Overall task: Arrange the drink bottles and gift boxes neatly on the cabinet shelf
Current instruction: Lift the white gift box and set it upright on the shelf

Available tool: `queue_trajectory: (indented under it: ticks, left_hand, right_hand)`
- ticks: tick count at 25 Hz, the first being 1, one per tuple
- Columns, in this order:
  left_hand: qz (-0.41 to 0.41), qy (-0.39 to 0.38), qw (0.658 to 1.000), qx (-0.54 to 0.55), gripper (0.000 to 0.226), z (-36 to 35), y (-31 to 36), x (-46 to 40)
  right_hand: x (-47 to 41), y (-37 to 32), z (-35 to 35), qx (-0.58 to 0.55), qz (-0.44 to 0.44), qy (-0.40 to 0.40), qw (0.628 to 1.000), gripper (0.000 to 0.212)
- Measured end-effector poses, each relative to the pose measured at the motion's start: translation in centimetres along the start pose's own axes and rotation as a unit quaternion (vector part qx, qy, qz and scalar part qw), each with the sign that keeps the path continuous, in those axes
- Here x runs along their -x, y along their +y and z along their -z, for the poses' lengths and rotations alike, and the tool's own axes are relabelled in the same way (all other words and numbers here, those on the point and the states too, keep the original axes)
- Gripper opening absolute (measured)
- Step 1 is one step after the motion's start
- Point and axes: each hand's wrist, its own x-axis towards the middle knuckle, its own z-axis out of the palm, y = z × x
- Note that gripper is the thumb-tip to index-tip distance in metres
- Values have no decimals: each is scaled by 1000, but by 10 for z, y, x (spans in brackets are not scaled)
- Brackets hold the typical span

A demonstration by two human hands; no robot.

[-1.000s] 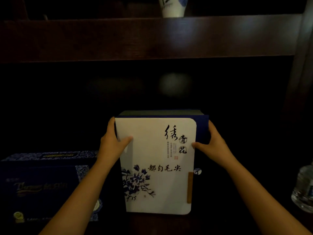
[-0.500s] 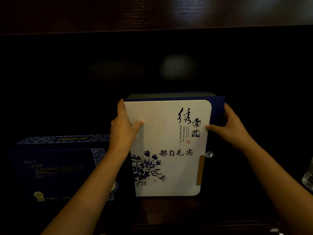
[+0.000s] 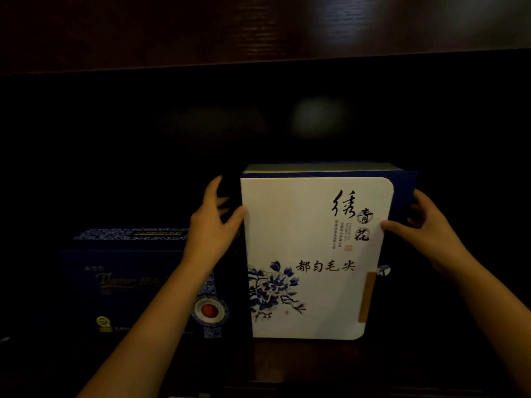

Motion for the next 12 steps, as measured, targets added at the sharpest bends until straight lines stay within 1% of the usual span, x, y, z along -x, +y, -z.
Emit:
queue_trajectory:
  ticks: [1, 3, 6, 8, 10, 11, 12]
  left_hand:
    - [8, 23, 1000, -11, 65, 19, -12, -3]
    - [22, 77, 994, -69, 56, 65, -41, -9]
    - [54, 130, 977, -159, 50, 133, -87, -16]
    - [94, 161, 963, -194, 49, 172, -115, -22]
    - [140, 179, 947, -225, 52, 202, -139, -27]
    - [163, 173, 941, -239, 55, 212, -150, -28]
    - [184, 158, 937, -252, 58, 219, -159, -28]
  right_hand:
    - [2, 1, -1, -9, -11, 9, 1000, 73]
    - [5, 4, -4, -14, -26, 25, 999, 71]
    - [10, -2, -9, -12, -32, 52, 998, 73]
    - [18, -11, -13, 29, -18, 112, 993, 80]
    - [35, -27, -20, 73, 27, 211, 974, 78]
    - [49, -38, -30, 85, 73, 245, 963, 72]
    - [65, -49, -44, 90, 131, 255, 954, 64]
